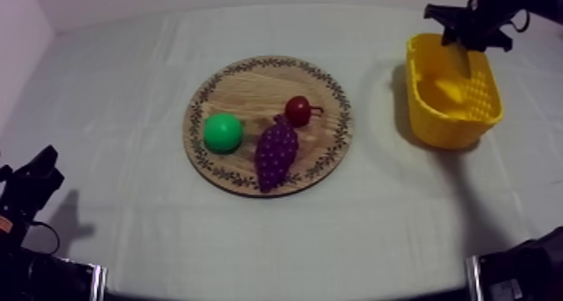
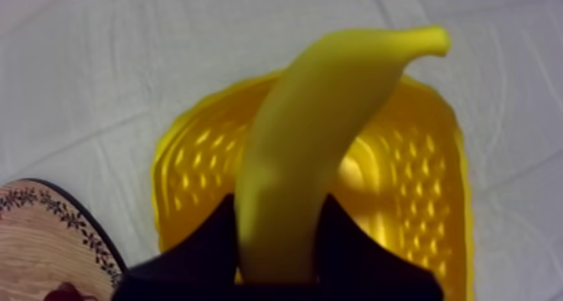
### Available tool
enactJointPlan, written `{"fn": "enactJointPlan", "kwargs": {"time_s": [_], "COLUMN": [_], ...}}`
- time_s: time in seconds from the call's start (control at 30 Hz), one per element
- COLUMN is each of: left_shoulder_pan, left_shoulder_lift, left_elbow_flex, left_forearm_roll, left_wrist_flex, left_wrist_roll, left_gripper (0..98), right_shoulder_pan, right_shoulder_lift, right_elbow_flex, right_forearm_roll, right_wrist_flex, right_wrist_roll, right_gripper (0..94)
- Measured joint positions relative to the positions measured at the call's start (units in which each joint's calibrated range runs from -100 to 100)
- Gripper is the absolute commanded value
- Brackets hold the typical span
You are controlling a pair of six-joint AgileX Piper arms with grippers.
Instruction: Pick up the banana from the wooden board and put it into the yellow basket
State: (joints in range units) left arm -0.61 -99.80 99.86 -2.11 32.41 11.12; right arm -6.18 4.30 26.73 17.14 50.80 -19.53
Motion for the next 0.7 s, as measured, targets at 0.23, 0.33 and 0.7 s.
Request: {"fn": "enactJointPlan", "kwargs": {"time_s": [0.23,0.33,0.7], "left_shoulder_pan": [0.0,0.0,0.0], "left_shoulder_lift": [0.0,0.0,0.0], "left_elbow_flex": [0.0,0.0,0.0], "left_forearm_roll": [0.0,0.0,0.0], "left_wrist_flex": [0.0,0.0,0.0], "left_wrist_roll": [0.0,0.0,0.0], "left_gripper": [0.1,0.1,0.1], "right_shoulder_pan": [0.3,0.5,0.2], "right_shoulder_lift": [1.5,1.6,2.9], "right_elbow_flex": [2.1,2.6,6.2], "right_forearm_roll": [1.3,1.7,2.8], "right_wrist_flex": [-0.7,-0.8,-2.3], "right_wrist_roll": [-1.8,-1.9,-3.5], "right_gripper": [19.6,19.7,19.8]}}
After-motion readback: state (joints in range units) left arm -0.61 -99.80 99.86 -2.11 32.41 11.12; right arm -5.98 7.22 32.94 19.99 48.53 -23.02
